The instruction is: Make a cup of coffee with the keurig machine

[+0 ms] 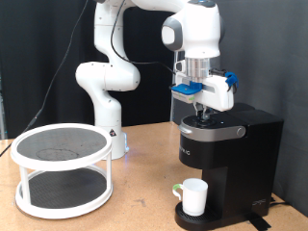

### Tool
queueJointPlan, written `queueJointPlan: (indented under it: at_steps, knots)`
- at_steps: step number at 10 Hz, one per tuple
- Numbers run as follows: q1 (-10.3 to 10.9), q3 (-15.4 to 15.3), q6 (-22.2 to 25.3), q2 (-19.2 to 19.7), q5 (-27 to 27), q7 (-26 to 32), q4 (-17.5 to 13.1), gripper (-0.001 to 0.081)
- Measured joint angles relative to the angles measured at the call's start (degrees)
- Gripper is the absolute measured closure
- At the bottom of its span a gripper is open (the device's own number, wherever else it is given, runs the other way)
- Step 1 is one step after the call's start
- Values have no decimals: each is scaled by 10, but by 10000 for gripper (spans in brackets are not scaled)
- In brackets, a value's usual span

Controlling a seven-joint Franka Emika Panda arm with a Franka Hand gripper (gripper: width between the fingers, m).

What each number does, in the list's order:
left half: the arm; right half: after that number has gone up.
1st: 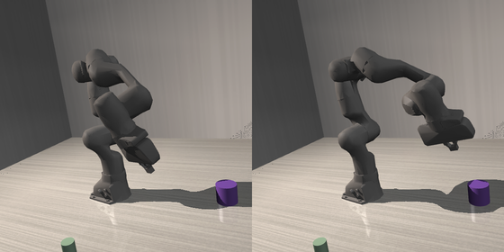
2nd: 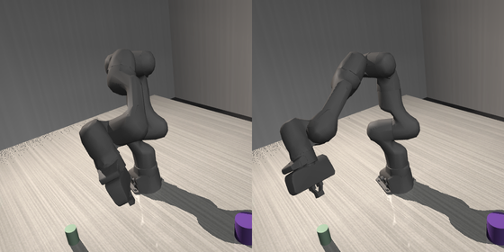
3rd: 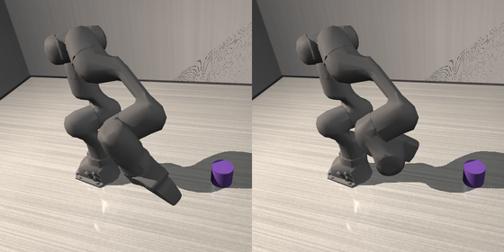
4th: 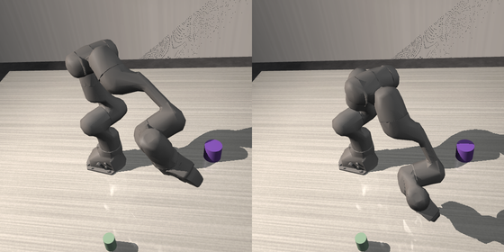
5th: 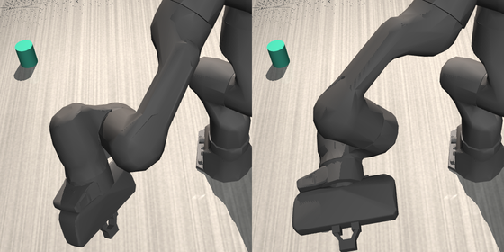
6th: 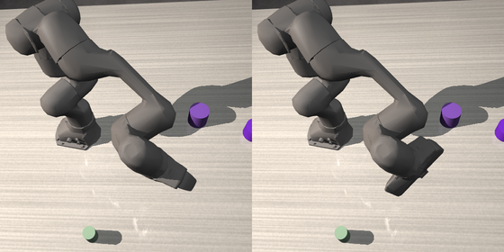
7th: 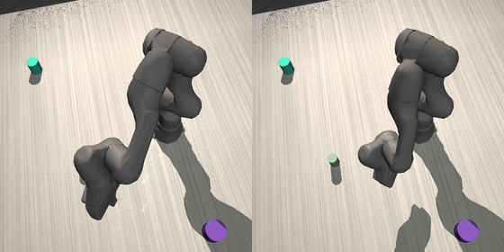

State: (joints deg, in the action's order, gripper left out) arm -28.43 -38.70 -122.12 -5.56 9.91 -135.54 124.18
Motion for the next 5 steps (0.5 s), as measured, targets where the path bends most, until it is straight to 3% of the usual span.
queueJointPlan:
  at_steps: [5]
  knots:
    - [0, 0, -1, 7, 0, -1, -1, 806]
